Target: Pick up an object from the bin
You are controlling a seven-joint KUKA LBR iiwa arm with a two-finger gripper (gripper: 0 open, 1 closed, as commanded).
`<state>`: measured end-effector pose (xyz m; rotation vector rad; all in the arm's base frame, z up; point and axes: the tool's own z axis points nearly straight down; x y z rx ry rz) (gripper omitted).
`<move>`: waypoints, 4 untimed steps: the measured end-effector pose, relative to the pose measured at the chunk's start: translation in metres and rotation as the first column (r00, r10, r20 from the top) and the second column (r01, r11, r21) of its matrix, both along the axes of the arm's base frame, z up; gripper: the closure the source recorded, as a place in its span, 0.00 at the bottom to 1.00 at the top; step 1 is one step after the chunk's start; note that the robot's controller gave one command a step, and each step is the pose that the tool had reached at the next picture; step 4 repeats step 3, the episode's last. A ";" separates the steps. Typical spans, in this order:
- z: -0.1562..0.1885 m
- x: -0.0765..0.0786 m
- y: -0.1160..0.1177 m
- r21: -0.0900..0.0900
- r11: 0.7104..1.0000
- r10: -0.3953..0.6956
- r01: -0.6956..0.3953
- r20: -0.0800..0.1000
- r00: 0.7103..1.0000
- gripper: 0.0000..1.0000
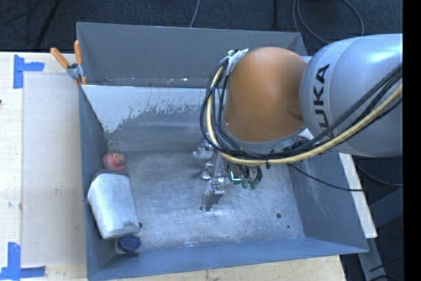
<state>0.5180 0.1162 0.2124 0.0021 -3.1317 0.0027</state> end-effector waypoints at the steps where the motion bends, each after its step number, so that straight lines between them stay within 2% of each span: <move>1: -0.120 0.036 -0.077 0.000 0.996 0.085 -0.085 0.002 0.996 0.00; 2: -0.115 0.037 -0.074 0.002 0.996 0.085 -0.085 0.009 0.996 1.00; 3: 0.020 0.050 -0.082 0.001 0.997 0.082 -0.082 0.020 0.996 1.00; 4: 0.020 0.050 -0.082 0.001 0.997 0.082 -0.082 0.020 0.996 1.00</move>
Offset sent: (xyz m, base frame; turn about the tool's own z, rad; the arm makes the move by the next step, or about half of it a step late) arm 0.0371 -0.0740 -0.1144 -0.0891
